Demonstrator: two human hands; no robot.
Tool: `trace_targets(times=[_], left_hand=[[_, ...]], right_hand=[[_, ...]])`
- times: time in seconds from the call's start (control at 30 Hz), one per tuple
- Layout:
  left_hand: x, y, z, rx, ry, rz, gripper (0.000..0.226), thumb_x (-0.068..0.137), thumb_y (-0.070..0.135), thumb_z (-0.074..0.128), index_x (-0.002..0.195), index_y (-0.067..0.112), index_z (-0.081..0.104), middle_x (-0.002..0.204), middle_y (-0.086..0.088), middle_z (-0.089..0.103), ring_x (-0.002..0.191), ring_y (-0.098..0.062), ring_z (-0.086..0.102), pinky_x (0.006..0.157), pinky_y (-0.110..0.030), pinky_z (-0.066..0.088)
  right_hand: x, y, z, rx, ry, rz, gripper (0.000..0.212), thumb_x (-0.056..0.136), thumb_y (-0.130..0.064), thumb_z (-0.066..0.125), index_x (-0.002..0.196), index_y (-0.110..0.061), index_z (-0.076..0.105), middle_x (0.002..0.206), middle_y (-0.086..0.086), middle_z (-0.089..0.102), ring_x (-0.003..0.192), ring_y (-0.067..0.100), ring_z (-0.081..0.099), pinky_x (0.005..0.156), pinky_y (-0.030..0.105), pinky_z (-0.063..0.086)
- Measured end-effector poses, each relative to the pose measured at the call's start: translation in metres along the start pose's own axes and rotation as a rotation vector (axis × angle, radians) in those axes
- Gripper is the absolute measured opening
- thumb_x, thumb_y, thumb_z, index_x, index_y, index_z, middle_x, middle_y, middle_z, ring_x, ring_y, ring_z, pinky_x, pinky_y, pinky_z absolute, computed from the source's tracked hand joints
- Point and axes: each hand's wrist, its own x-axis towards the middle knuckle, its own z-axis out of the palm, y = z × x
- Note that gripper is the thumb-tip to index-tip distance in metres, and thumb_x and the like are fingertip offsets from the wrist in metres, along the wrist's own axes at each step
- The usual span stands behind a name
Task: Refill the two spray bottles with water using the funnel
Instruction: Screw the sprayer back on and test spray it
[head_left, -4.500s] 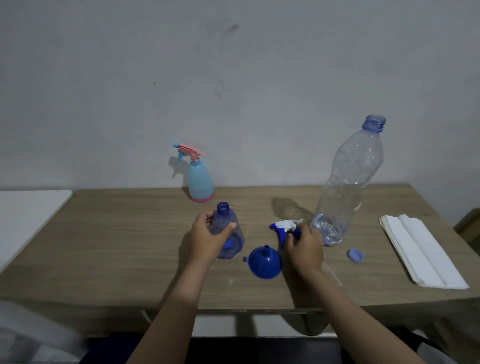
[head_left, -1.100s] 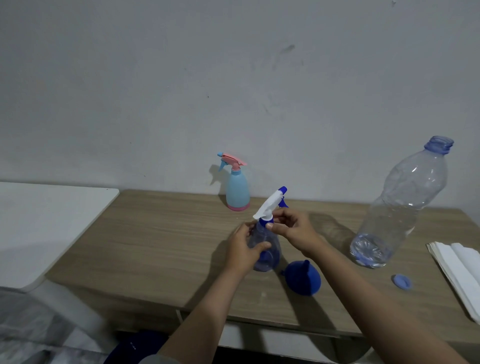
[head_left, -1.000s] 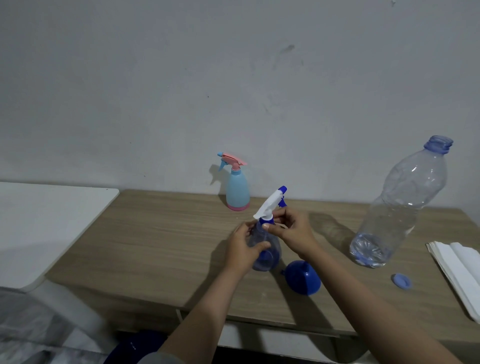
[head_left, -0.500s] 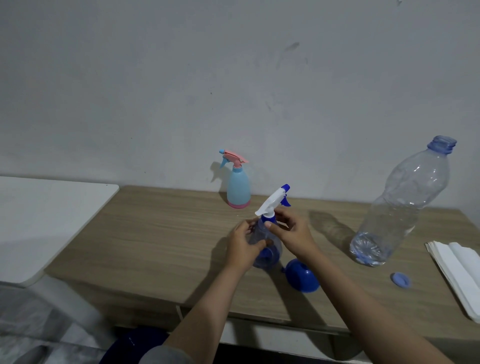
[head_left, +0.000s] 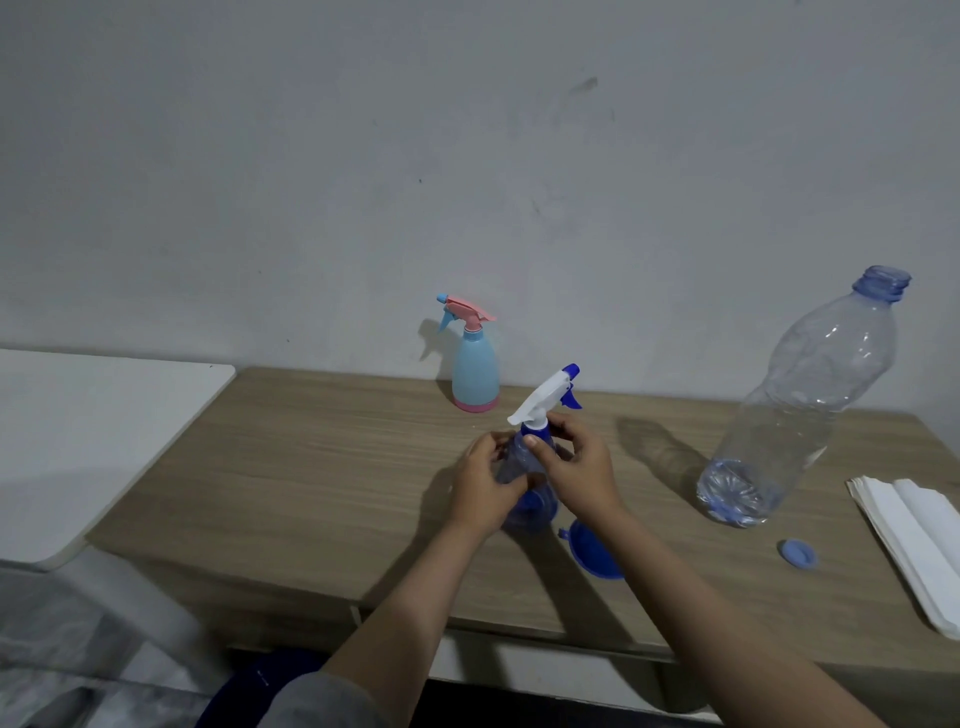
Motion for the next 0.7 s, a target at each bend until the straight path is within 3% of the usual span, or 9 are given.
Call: trace_targets(times=[0.1,0.23,0.33,0.43,0.53,0.6,0.7], left_hand=[[-0.002,0.000,-0.008,0.025,-0.092,-0.034,0.066,0.068,0.020,0.085,0.124,0.021,0.051,0.119,0.015,0.056,0.107,0.007,0.050,0.075,0.002,0.040],[-0.005,-0.003,-0.014,0.041,-0.187,-0.110,0.084,0.068,0.015,0.085,0.139,0.016,0.041,0.137,0.006,0.049,0.128,-0.009,0.044,0.091,-0.012,0.041],[-0.008,-0.001,-0.013,0.094,-0.249,-0.142,0.074,0.072,0.013,0.081,0.134,0.023,0.044,0.133,0.007,0.053,0.124,-0.010,0.049,0.071,-0.005,0.046],[-0.012,0.003,-0.010,0.134,-0.211,-0.166,0.071,0.073,0.017,0.081,0.134,0.024,0.044,0.128,0.011,0.053,0.108,0.002,0.049,0.056,0.000,0.042],[-0.017,0.007,-0.008,0.211,-0.157,-0.141,0.063,0.074,0.018,0.080,0.128,0.022,0.048,0.123,0.011,0.056,0.097,0.007,0.046,0.054,0.000,0.040],[-0.024,0.009,-0.008,0.244,-0.121,-0.124,0.059,0.073,0.017,0.079,0.124,0.022,0.050,0.116,0.012,0.057,0.092,0.007,0.049,0.054,0.001,0.039],[-0.042,0.004,-0.016,0.191,-0.062,-0.093,0.058,0.071,0.019,0.080,0.122,0.021,0.052,0.113,0.010,0.058,0.098,0.002,0.057,0.062,0.003,0.038]], right_hand=[[-0.004,0.003,0.001,0.025,0.067,-0.028,0.031,0.079,-0.010,0.076,0.101,-0.029,0.065,0.102,-0.008,0.070,0.098,0.009,0.064,0.087,0.036,0.055],[-0.008,0.006,0.006,-0.026,0.310,-0.098,0.047,0.067,-0.026,0.085,0.098,-0.033,0.051,0.103,-0.008,0.056,0.094,0.011,0.060,0.080,0.025,0.053],[-0.002,0.008,0.010,-0.208,0.427,-0.165,0.078,0.060,-0.045,0.085,0.118,-0.020,0.041,0.113,-0.005,0.039,0.105,0.018,0.048,0.086,0.017,0.041],[0.009,0.007,0.015,-0.303,0.337,-0.088,0.102,0.060,-0.052,0.081,0.140,-0.015,0.029,0.129,-0.006,0.034,0.120,0.012,0.039,0.095,0.024,0.037],[0.016,0.005,0.025,-0.175,0.193,-0.028,0.077,0.071,-0.032,0.078,0.133,-0.022,0.033,0.121,-0.008,0.045,0.106,0.006,0.051,0.073,0.011,0.043],[0.015,0.005,0.033,-0.136,0.180,-0.032,0.053,0.077,-0.023,0.071,0.117,-0.030,0.037,0.105,-0.005,0.052,0.086,0.010,0.057,0.061,0.015,0.045],[0.014,-0.001,0.039,-0.156,0.166,-0.097,0.039,0.080,-0.022,0.068,0.109,-0.028,0.043,0.090,-0.005,0.052,0.075,0.007,0.053,0.059,0.011,0.042]])
